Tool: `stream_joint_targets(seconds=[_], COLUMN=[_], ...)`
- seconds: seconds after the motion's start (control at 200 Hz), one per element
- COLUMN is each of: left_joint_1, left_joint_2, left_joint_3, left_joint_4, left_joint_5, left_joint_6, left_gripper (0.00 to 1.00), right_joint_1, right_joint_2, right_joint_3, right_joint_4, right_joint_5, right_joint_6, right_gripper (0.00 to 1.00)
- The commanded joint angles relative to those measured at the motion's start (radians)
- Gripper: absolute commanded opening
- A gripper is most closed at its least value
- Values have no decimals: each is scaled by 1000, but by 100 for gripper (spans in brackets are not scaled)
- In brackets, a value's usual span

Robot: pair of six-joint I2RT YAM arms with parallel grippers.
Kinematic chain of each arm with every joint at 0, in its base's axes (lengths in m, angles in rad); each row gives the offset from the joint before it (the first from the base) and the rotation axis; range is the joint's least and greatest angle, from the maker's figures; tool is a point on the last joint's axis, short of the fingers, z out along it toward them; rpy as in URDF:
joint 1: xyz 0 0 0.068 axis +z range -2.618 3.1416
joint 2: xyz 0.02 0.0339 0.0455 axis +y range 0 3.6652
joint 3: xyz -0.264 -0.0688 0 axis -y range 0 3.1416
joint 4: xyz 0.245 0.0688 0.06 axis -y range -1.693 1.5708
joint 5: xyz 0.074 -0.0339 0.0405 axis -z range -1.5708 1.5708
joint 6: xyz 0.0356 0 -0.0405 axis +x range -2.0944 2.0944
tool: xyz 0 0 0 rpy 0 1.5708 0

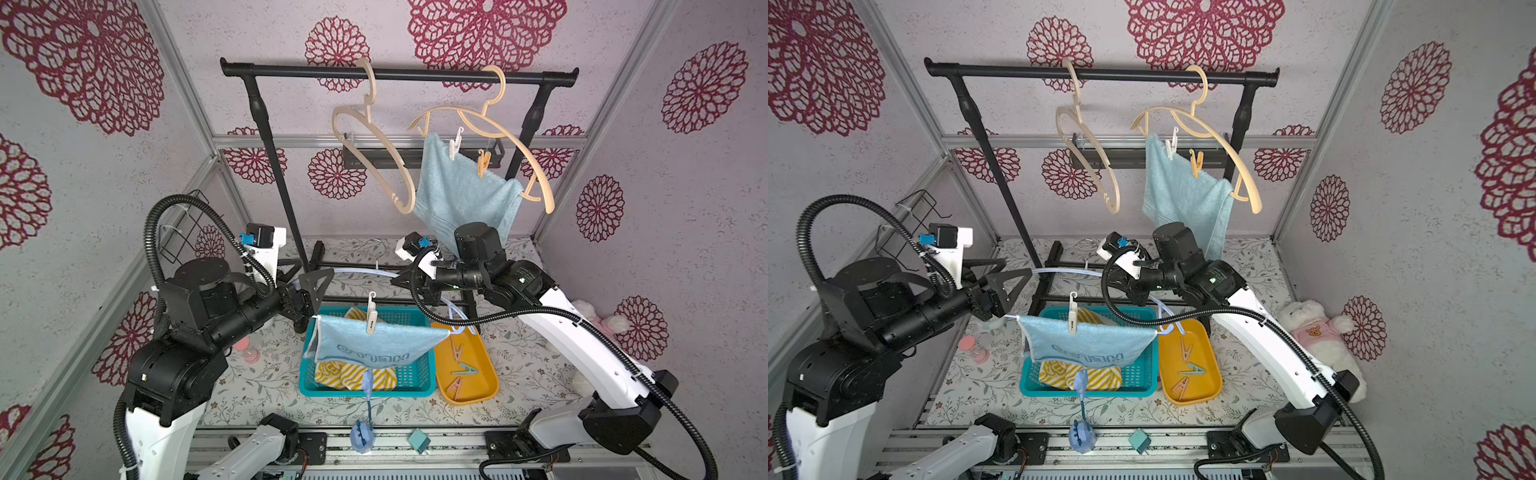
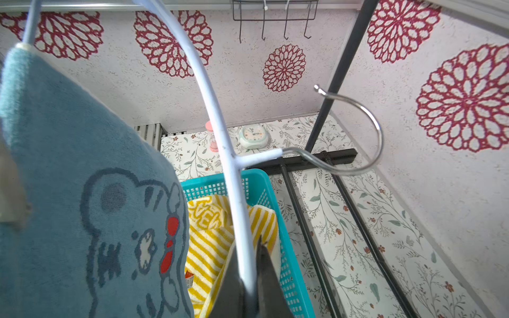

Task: Remove the clothespins securing towels to the hanger
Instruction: Remove the clothespin from the hanger.

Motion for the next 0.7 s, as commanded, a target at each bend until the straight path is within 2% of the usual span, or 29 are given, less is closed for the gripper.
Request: stream_joint_targets(seconds=[0.0,0.125,0.2,0.34,0.455,0.59,0.631,0.696], left_joint_1=[-1,-4,-3,-2,-2,-1,-1,-2], left_joint_2=[-26,14,33,61,98,160,172,177], left_joint_3=[11,38,44,58,77,105,112,107], left_joint_4=[8,-21,-21,11,20,2,-2,9], left_joint_5=[-23,-134,-237,-364,-403,-507,-490,-348], left_joint_6=[-3,35,36,51,87,81,85,119], left_gripper=[78,76,76,80,81,82,78,74], right_joint_1=[-13,3,10,25,36,47,49,51], right_joint_2=[-27,-44,-51,-46,-54,-65,-68,-73], right_joint_3=[-9,-58,-73,-82,-101,-112,-116,-125], right_joint_4=[120,189,205,198,210,213,214,222], right_joint_5=[302,367,382,414,429,440,439,442], right_joint_6=[111,111,106,84,72,62,59,56], right_gripper=[0,0,0,0,0,0,0,0])
